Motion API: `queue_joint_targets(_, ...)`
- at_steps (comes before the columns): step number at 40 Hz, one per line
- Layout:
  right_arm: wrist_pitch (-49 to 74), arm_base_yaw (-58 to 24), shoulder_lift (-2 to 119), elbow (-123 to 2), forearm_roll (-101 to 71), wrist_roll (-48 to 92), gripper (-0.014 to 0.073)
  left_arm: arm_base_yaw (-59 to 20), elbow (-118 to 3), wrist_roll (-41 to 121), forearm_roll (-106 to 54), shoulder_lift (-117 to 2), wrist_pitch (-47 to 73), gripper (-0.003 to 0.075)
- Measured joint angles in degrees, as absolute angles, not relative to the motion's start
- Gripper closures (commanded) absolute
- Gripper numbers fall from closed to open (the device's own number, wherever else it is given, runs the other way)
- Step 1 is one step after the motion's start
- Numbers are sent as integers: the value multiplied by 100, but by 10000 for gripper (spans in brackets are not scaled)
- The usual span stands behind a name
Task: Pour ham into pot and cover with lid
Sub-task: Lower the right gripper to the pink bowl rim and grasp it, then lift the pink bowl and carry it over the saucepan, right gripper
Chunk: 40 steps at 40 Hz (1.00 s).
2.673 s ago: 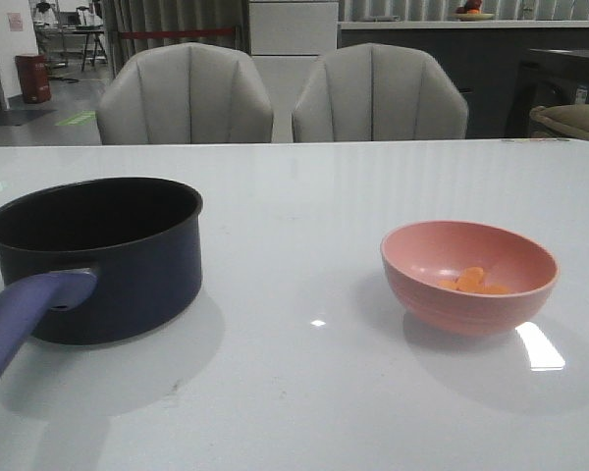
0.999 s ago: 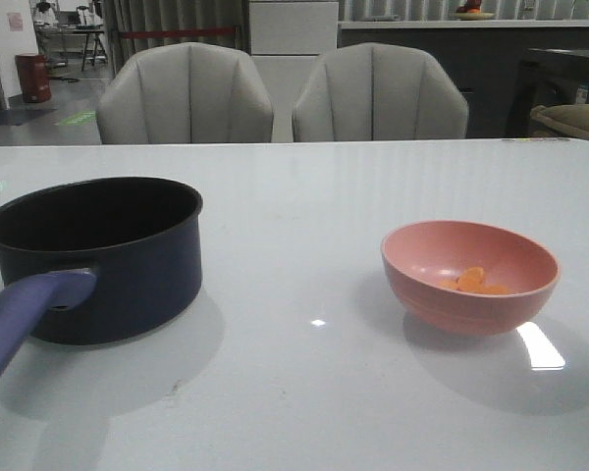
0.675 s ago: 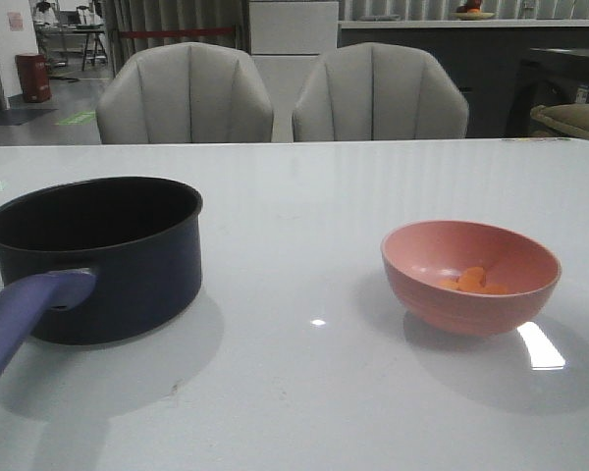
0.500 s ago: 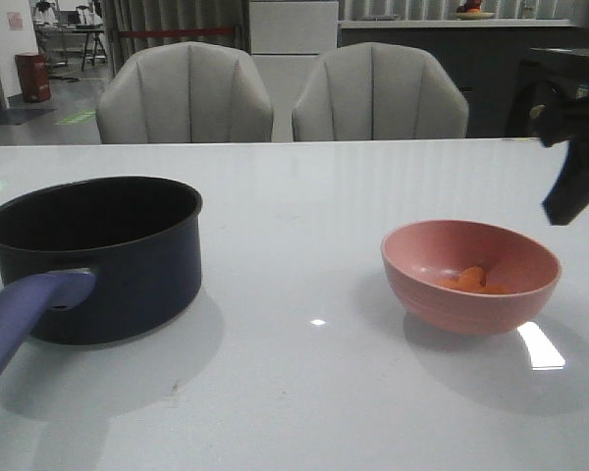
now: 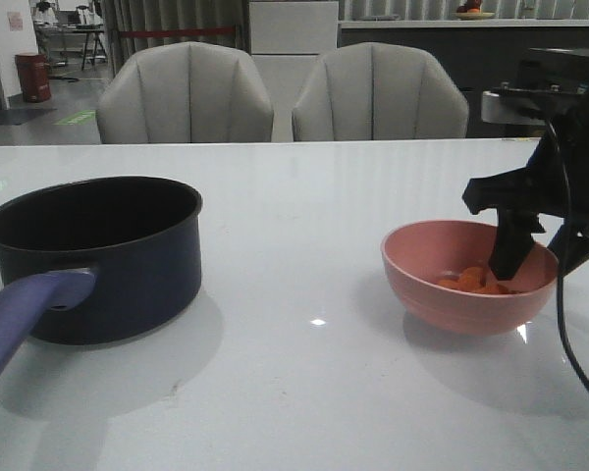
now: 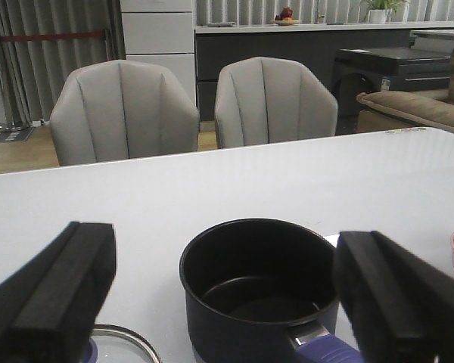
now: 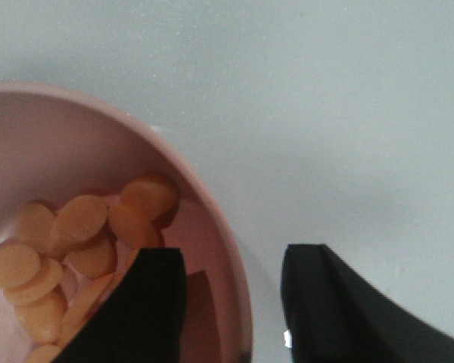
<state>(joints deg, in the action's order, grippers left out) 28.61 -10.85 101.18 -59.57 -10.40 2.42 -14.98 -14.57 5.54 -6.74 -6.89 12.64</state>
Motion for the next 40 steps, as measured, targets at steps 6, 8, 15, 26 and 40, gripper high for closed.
queue_joint_targets(6,2866,-1085,10171,-5982,-1040,242,449,-1498,-1457,554,-674,-689,1264,103)
queue_joint_targets(8,2882,-1085,10144,-5993,-1080,242,446,-1498,-1457,554,-674,-689,1264,103)
queue_joint_targets(15,2882,-1085,10131,-6006,-1104,248,447,-1498,-1457,554,-674,-689,1264,103)
queue_joint_targets(26,3311,-1126,10017,-6379,-1179,256,447,-1498,-1457,554,-674,-689,1264,103)
queue_joint_targets(40,3788,-2238,9462,-7963,-1179,256,447,-1498,-1457,554,-674,-689,1264,103)
